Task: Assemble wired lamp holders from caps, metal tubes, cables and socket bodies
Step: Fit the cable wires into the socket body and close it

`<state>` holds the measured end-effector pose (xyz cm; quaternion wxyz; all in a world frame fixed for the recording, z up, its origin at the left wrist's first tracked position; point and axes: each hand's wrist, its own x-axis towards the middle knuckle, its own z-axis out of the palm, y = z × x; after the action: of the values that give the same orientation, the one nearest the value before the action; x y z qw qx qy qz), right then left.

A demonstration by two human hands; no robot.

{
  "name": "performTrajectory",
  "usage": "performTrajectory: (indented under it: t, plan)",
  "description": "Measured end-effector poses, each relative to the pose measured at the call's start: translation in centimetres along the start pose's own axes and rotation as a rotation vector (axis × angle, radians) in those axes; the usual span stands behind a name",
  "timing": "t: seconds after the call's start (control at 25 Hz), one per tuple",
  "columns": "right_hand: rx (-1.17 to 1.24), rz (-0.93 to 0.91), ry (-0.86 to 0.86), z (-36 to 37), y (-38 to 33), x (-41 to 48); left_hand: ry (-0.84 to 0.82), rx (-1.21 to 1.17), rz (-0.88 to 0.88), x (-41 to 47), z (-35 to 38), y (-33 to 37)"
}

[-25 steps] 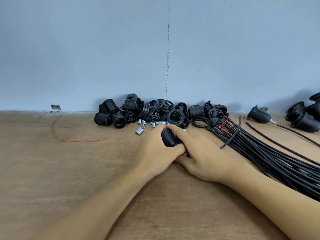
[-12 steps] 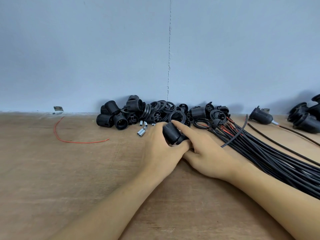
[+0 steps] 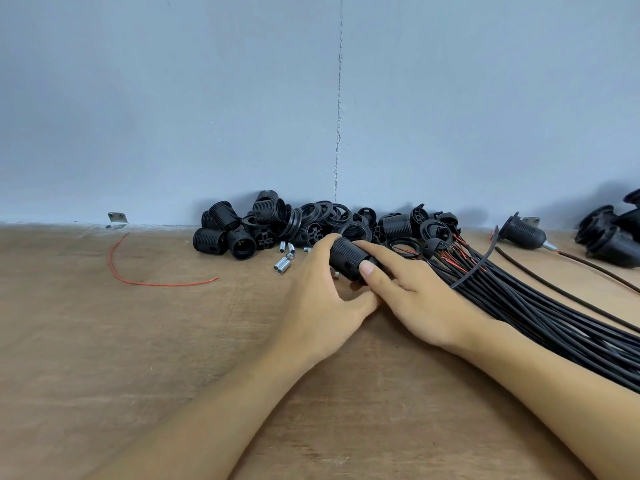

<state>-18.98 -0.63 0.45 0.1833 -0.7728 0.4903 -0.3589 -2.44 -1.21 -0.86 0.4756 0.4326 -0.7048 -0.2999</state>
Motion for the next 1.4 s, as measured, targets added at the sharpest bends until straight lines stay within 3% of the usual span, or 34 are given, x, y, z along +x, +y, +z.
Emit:
performTrajectory:
  t: [0.16, 0.32, 0.6, 0.76, 1.0, 1.4]
  plan:
    - [0.077, -0.005, -0.024, 0.2, -0.4, -0.2, 0.057, 0.048, -0.028, 0.1, 0.4, -0.8]
    - [-0.013, 0.036, -0.023, 0.3, 0.0, 0.1, 0.072, 0.126, 0.070, 0.1, 0.7, -1.1]
    - [0.084, 0.073, -0.103, 0.2, 0.0, 0.4, -0.135, 0.204, 0.009, 0.3, 0.9, -1.6]
    - [0.168, 0.109, -0.017, -0.2, 0.4, 0.7, -0.053, 0.195, 0.077, 0.3, 0.8, -1.6]
    - [0.326, 0.183, -0.110, -1.4, 0.4, 1.2, 0.009, 0.097, 0.101, 0.2, 0.9, -1.0]
    - [0.131, 0.121, -0.077, -0.6, 0.0, 0.8, 0.058, 0.028, 0.061, 0.6, 0.7, -1.3]
